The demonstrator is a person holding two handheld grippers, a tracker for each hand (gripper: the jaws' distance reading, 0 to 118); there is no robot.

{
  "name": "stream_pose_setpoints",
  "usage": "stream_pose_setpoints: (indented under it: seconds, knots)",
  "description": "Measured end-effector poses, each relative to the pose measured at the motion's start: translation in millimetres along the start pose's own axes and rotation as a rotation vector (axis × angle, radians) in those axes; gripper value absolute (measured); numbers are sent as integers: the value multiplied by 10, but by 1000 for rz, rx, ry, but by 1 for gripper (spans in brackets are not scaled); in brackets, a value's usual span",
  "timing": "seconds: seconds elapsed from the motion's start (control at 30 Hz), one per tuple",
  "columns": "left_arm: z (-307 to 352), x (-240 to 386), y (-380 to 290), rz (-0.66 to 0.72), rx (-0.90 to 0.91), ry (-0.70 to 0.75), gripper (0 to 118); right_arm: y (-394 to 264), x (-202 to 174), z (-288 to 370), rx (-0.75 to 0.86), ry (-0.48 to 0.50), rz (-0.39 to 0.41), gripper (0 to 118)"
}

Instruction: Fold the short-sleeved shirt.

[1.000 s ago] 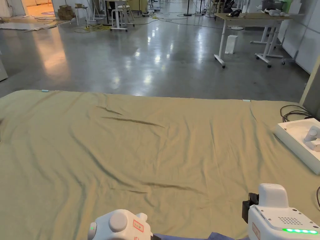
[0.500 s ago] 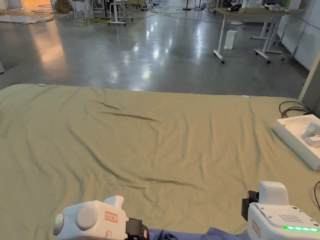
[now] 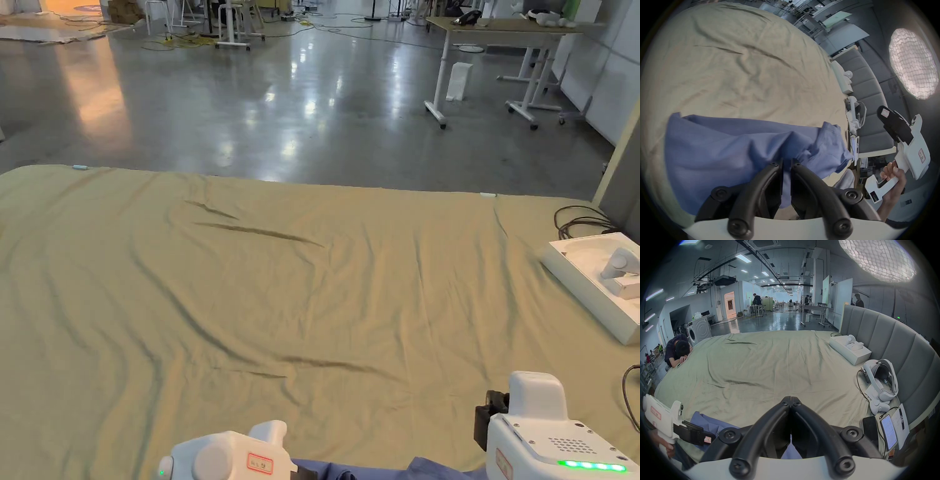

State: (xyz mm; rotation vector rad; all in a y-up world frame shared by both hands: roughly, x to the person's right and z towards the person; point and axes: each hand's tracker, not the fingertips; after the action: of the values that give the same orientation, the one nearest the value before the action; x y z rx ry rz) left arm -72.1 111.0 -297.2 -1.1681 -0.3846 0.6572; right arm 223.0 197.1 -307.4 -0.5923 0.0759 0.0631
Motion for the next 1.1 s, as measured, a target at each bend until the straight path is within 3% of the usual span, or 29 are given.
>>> stream_pose_setpoints:
  seconds: [0.17, 0.37, 0.57, 0.67, 0.83, 1.1]
  knots:
    - [-199, 146, 22, -51, 8, -14, 10, -20, 41, -2, -9, -8, -4, 0]
    - [-490, 87, 122, 2, 3, -10, 10, -41, 56, -9, -15, -7, -18, 0]
    - [-237, 119, 119, -40, 14, 11, 10, -18, 43, 12, -6, 5, -5, 0]
    - [104, 55, 141, -92, 54, 46, 16, 14, 32, 24, 1, 8, 6, 0]
    - [793, -358, 172, -72, 112, 51, 59, 44, 22, 22, 7, 13, 13, 0]
    - [1228, -1244, 134, 9, 130, 135, 66, 68, -56, -23, -5, 22, 18, 0]
